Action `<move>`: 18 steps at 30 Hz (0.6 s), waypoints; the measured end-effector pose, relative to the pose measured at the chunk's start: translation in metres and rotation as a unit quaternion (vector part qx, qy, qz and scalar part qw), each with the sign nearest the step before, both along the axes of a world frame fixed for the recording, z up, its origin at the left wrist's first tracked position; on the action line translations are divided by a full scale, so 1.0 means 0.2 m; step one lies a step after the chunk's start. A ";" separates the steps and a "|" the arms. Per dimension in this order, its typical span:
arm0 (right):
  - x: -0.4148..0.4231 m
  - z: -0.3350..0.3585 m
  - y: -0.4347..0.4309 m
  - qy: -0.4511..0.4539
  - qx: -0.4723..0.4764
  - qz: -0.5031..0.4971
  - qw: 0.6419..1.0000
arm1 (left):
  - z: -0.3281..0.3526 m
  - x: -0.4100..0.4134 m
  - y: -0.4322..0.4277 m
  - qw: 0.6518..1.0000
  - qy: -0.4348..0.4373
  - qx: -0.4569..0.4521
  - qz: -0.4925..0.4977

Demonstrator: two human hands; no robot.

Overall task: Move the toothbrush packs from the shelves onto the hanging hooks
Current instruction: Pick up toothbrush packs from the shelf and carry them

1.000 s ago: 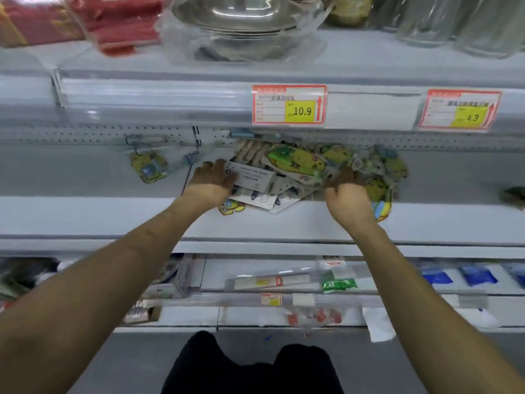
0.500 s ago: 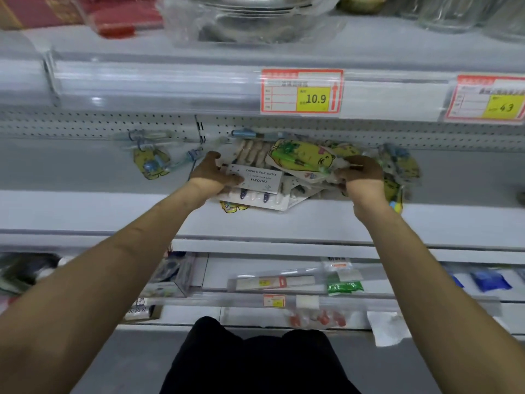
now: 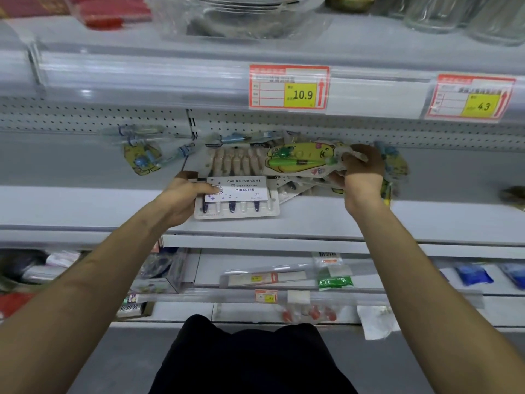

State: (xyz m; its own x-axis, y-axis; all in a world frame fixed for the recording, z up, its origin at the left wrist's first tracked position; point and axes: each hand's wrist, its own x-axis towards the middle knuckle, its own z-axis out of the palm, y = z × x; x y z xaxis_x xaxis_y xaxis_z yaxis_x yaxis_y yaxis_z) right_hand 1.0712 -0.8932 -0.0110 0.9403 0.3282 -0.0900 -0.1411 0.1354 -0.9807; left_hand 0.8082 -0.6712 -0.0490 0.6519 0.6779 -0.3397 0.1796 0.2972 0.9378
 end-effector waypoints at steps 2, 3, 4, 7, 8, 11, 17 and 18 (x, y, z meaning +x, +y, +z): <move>0.01 0.01 -0.02 -0.018 0.011 -0.025 0.999 | 0.00 -0.04 0.01 1.000 0.000 -0.009 0.008; 0.03 0.01 -0.03 -0.022 0.015 -0.036 0.999 | 0.00 -0.07 0.01 1.000 0.003 -0.011 0.009; 0.04 0.02 -0.04 -0.020 0.021 -0.043 0.999 | 0.00 -0.09 0.02 1.000 0.005 -0.014 0.011; 0.04 0.01 -0.05 -0.011 0.015 -0.042 0.999 | -0.01 -0.14 0.02 1.000 0.005 -0.016 0.012; 0.04 0.00 -0.05 -0.011 0.010 -0.036 0.999 | -0.01 -0.14 0.02 1.000 0.005 -0.014 0.012; 0.01 0.00 -0.04 -0.044 0.014 -0.027 0.999 | -0.01 -0.17 0.00 0.999 0.012 -0.020 0.024; -0.02 0.01 -0.03 -0.139 -0.027 -0.009 0.990 | -0.01 -0.23 0.01 0.997 0.035 -0.017 0.062; -0.02 0.01 -0.03 -0.139 -0.026 -0.002 0.990 | -0.01 -0.23 0.01 0.997 0.035 -0.019 0.066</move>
State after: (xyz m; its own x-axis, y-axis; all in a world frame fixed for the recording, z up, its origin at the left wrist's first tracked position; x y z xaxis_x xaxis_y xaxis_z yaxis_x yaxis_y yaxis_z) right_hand 1.0674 -0.8990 -0.0087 0.9319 0.3270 0.1566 0.1364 0.0842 -0.9871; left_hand 0.7618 -0.6693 -0.0503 0.5309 0.7424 -0.4086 0.2015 0.3577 0.9118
